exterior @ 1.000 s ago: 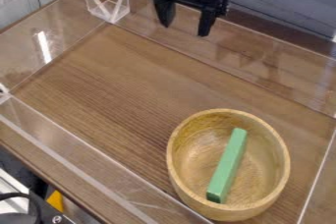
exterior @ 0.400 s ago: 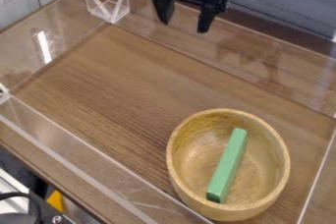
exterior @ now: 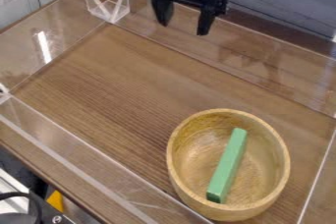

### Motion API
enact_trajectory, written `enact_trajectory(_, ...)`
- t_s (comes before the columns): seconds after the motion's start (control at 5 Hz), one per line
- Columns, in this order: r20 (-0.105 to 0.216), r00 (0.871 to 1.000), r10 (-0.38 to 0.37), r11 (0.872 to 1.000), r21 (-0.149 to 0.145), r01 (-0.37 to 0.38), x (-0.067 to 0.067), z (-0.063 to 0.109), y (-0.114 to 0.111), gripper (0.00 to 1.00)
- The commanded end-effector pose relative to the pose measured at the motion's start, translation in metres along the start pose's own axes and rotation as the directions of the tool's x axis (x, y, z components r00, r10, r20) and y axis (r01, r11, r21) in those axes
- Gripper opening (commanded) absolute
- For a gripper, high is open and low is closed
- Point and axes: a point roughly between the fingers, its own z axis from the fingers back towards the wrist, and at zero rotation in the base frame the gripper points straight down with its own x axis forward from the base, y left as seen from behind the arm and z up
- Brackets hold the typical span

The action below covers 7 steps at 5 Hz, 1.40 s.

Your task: Remove the green block from inside the brown bowl and put it on the table

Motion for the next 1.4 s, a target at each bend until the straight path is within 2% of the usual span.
enact_trajectory(0.0, 0.034, 0.999, -0.001, 1.000, -0.012, 0.002, -0.001, 0.019, -0.007, 1.00)
enact_trajectory(0.6, -0.019, 1.000, -0.010, 0.999, -0.036, 0.009, -0.024, 0.029, -0.029, 1.00)
enact_trajectory(0.8, -0.057, 0.997, -0.045, 0.997, -0.061, 0.041, -0.044, 0.032, -0.048, 1.00)
enact_trajectory(1.0, -0.096, 0.991, -0.096, 0.992, -0.088, 0.088, -0.068, 0.031, -0.076, 1.00)
enact_trajectory(1.2, -0.117, 0.982, -0.150, 0.985, -0.109, 0.137, -0.088, 0.030, -0.107, 1.00)
